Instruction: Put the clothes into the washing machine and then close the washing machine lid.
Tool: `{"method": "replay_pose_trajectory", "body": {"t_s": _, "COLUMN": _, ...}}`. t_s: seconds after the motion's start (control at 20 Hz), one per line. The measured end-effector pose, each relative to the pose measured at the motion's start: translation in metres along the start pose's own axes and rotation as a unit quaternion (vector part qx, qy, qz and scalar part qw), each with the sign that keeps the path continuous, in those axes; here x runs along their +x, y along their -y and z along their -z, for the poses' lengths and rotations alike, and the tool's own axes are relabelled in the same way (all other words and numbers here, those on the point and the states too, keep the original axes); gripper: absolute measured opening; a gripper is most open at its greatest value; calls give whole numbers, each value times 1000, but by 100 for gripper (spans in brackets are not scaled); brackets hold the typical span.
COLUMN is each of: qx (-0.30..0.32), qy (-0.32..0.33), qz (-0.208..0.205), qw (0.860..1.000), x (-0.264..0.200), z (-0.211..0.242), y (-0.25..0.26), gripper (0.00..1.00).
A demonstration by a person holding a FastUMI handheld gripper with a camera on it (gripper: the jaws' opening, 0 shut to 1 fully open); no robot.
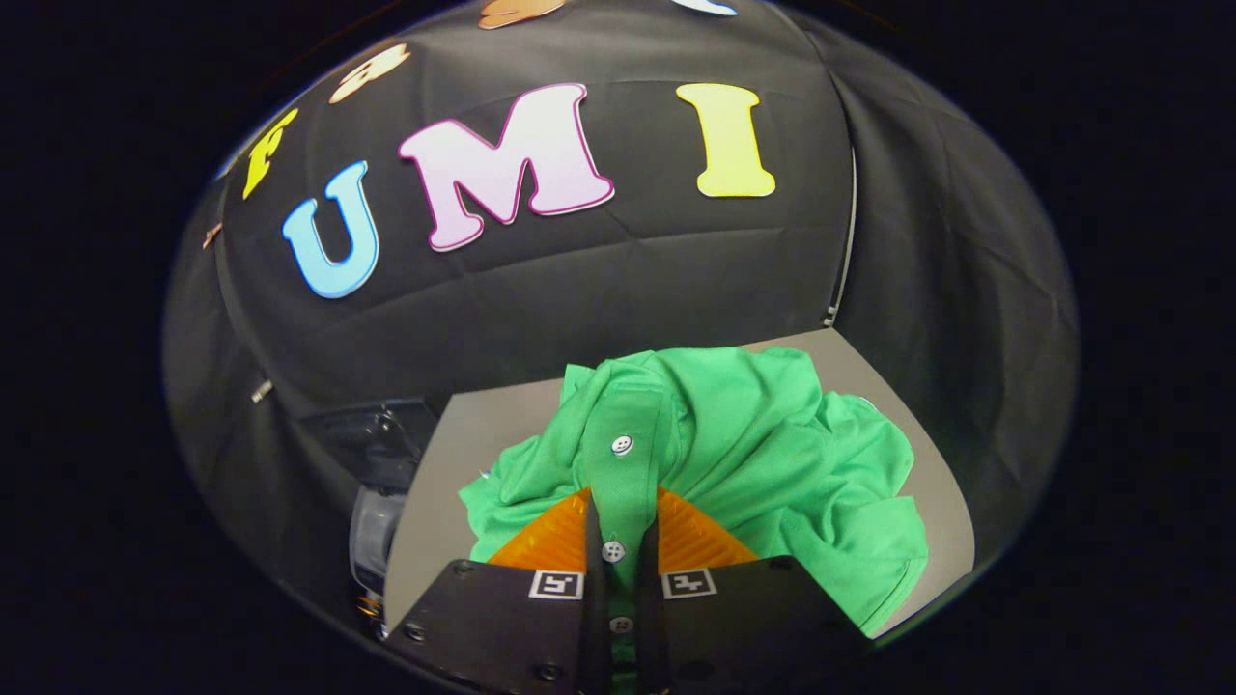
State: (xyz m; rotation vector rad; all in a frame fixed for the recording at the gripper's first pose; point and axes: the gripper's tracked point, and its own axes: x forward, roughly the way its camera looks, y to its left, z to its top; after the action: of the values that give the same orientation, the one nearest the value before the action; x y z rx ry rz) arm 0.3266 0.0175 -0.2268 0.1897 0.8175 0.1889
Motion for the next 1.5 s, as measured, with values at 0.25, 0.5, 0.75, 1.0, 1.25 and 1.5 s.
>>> {"method": "replay_pose_trajectory", "body": {"t_s": 0.25, "qx": 1, "qy": 33, "qz": -20, "qw": 999, "x": -43, "z": -38, "y": -29, "gripper": 15}}
{"method": "replay_pose_trajectory", "body": {"t_s": 0.5, "qx": -6, "qy": 67, "qz": -60, "qw": 996, "x": -83, "z": -67, "y": -101, "gripper": 15}}
{"method": "replay_pose_trajectory", "body": {"t_s": 0.75, "qx": -18, "qy": 72, "qz": -109, "qw": 991, "x": -105, "z": -64, "y": -183, "gripper": 14}}
{"method": "replay_pose_trajectory", "body": {"t_s": 1.0, "qx": -40, "qy": 61, "qz": -149, "qw": 986, "x": -109, "z": -38, "y": -272, "gripper": 14}}
{"method": "replay_pose_trajectory", "body": {"t_s": 1.25, "qx": -58, "qy": 44, "qz": -178, "qw": 981, "x": -92, "z": -1, "y": -351, "gripper": 14}}
{"method": "replay_pose_trajectory", "body": {"t_s": 1.5, "qx": -72, "qy": 20, "qz": -189, "qw": 979, "x": -47, "z": 53, "y": -403, "gripper": 14}}
